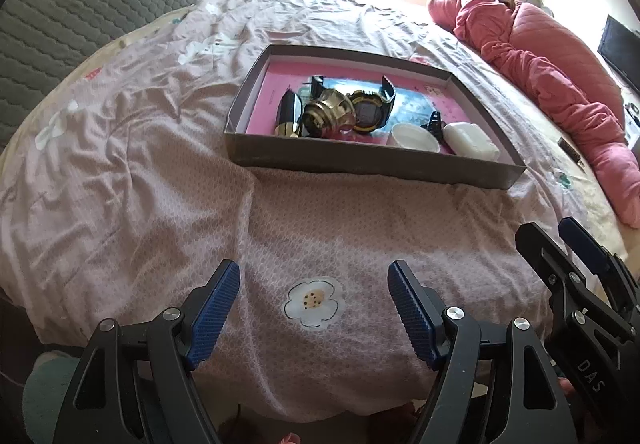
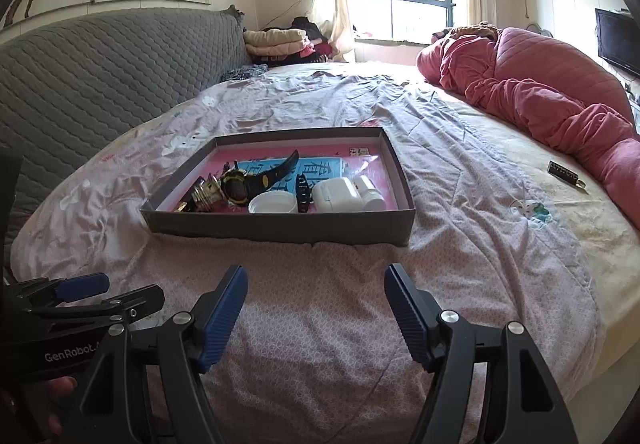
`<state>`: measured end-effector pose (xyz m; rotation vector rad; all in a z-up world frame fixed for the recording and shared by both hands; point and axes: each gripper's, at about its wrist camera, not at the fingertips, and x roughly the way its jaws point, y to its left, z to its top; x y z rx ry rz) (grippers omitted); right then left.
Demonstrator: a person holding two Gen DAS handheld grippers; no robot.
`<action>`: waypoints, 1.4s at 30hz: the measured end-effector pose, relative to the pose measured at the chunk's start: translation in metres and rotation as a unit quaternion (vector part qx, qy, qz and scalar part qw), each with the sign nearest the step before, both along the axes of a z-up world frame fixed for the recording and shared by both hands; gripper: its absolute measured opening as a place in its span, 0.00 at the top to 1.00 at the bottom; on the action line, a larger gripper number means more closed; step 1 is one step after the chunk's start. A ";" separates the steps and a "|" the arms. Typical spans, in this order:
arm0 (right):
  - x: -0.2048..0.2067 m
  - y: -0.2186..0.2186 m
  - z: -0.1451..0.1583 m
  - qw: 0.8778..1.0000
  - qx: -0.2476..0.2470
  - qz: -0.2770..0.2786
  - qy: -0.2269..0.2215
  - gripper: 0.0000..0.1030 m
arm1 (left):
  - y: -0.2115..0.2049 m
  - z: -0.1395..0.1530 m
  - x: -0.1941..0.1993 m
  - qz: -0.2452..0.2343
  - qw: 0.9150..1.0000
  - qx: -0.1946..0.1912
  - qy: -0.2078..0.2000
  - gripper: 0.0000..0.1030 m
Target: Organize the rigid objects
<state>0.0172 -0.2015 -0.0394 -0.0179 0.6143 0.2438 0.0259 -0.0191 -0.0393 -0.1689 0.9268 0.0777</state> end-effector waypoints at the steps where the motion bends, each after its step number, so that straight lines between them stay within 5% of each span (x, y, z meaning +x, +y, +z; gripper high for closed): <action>1: 0.001 0.001 -0.001 1.000 -0.001 0.002 0.001 0.32 | 0.001 -0.002 0.001 0.002 1.000 0.000 0.001 0.25; 42: 0.023 -0.014 -0.025 0.998 0.020 -0.016 0.051 0.32 | -0.015 0.005 0.013 -0.008 0.998 0.052 0.021 0.25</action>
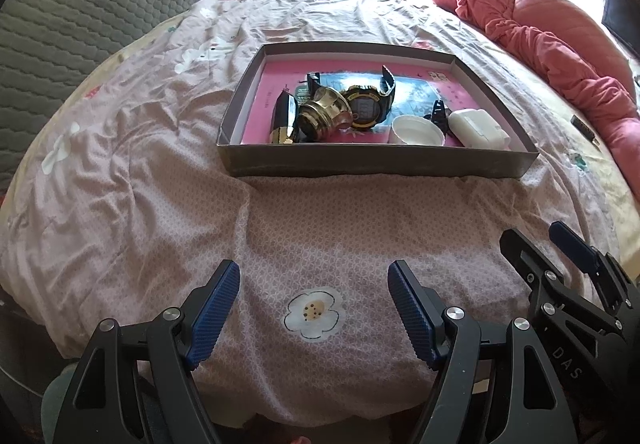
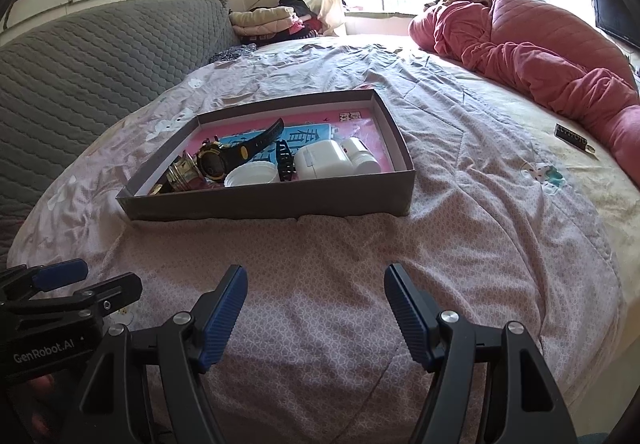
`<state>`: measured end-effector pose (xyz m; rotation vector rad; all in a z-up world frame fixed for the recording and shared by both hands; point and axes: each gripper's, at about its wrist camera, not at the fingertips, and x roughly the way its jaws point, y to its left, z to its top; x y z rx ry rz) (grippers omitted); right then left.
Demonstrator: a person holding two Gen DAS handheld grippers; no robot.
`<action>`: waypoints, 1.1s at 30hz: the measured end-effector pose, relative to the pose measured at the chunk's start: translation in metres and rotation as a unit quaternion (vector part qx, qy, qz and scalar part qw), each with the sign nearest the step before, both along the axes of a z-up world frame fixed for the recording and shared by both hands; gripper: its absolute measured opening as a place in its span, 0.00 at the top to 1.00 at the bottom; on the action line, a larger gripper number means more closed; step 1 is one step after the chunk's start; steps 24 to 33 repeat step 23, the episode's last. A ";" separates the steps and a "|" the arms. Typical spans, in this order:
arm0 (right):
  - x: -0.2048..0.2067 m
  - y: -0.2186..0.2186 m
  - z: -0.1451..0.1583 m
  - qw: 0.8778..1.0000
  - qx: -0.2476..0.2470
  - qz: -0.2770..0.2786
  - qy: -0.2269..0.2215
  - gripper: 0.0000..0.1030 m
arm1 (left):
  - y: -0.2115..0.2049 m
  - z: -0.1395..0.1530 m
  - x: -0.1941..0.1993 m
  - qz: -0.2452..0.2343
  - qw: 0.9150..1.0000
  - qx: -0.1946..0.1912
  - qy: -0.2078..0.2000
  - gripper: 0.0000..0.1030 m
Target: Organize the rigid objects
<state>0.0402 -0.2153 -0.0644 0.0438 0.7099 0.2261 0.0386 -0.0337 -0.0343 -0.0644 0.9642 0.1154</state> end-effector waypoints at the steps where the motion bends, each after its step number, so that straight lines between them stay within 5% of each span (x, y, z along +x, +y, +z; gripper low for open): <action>1: 0.000 -0.001 0.000 1.000 0.000 -0.002 0.000 0.32 | 0.000 0.000 0.000 0.000 1.000 0.000 0.001 0.25; 33: 0.006 0.000 -0.005 1.000 -0.012 -0.010 0.012 0.32 | 0.013 -0.004 0.013 0.009 1.000 -0.006 -0.011 0.25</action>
